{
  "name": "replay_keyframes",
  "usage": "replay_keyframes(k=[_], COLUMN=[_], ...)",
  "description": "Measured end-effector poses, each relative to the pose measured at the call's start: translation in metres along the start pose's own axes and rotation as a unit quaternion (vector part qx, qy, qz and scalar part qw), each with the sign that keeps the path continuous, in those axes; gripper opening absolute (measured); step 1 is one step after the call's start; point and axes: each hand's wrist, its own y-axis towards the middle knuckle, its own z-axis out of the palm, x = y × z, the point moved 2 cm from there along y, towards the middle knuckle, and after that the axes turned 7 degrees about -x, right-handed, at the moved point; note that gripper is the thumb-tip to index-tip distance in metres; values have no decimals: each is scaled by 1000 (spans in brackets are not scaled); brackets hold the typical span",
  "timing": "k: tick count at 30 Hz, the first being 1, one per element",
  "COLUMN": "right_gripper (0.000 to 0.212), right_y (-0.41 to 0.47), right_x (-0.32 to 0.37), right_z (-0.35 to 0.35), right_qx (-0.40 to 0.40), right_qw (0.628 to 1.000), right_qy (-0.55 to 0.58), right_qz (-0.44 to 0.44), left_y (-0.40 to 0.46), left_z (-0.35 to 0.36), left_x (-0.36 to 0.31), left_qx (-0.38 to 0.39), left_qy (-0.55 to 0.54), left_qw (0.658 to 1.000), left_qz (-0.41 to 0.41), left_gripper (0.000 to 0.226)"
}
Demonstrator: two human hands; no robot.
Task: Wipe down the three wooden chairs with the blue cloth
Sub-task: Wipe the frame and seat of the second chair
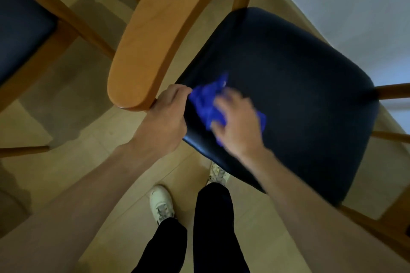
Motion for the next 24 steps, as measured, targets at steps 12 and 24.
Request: replay_keyframes(k=[12, 24], right_gripper=[59, 56], right_y=[16, 29], right_x=[-103, -132], right_z=[-64, -40], right_qx=[107, 13], right_qw=[965, 998], right_qy=[38, 69], right_qz=[-238, -3], left_y=[53, 126], left_z=[21, 40], left_x=[-54, -89], left_qx=[24, 26], left_qy=[-22, 16], left_qw=[999, 999], left_qz=[-11, 37], left_gripper=[56, 66])
